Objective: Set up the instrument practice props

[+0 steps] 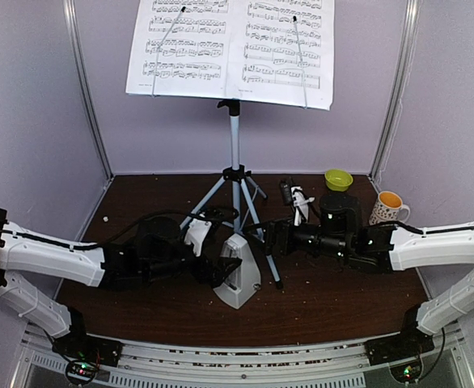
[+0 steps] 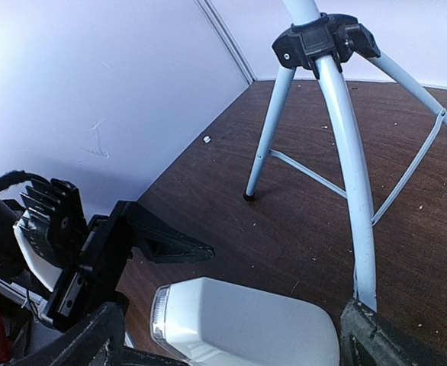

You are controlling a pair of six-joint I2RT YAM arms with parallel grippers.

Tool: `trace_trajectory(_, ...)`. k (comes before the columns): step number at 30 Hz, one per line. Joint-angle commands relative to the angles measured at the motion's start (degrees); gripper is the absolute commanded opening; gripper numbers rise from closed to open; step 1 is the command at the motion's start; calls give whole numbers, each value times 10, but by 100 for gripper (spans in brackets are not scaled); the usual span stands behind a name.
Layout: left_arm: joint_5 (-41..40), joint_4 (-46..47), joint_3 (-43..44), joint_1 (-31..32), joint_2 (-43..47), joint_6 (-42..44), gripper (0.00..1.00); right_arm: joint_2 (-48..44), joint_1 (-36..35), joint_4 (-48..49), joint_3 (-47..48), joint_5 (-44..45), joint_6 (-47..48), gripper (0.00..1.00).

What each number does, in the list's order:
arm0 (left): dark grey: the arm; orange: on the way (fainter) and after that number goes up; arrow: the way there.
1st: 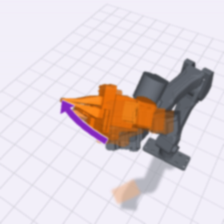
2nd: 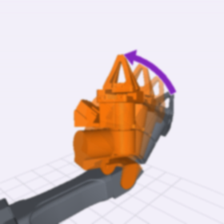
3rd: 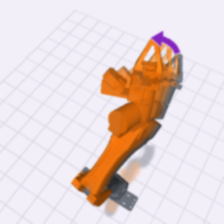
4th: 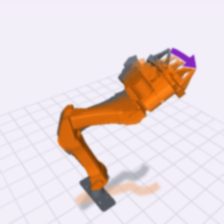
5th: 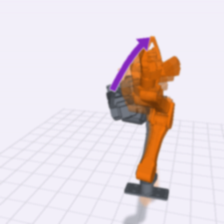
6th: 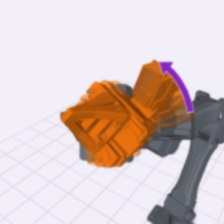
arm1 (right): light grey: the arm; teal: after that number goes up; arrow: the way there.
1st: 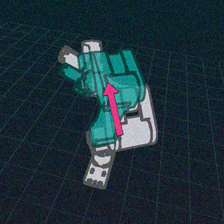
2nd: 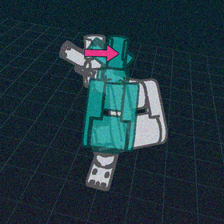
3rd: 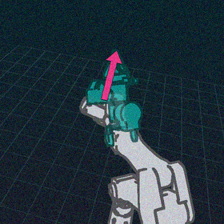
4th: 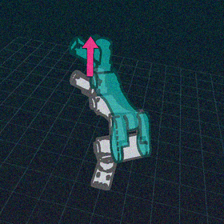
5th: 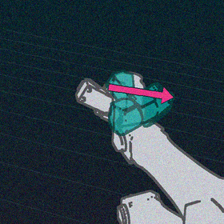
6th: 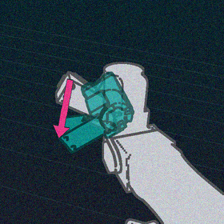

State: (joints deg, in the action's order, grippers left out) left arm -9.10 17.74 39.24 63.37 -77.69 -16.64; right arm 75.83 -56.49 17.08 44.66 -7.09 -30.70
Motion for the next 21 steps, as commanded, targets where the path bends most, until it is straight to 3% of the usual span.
trace_trajectory(1,-18,41,32,0,-28,-18,92,1,6,-11,12,1,-11,99)
trace_trajectory(10,6,57,37,-1,-50,28,79,-3,13,-16,8,-4,-14,99)
trace_trajectory(14,15,81,27,-2,-51,73,65,-3,14,-16,8,-10,-14,99)
trace_trajectory(21,103,128,13,-19,-55,156,56,-4,13,-15,8,-18,-15,99)
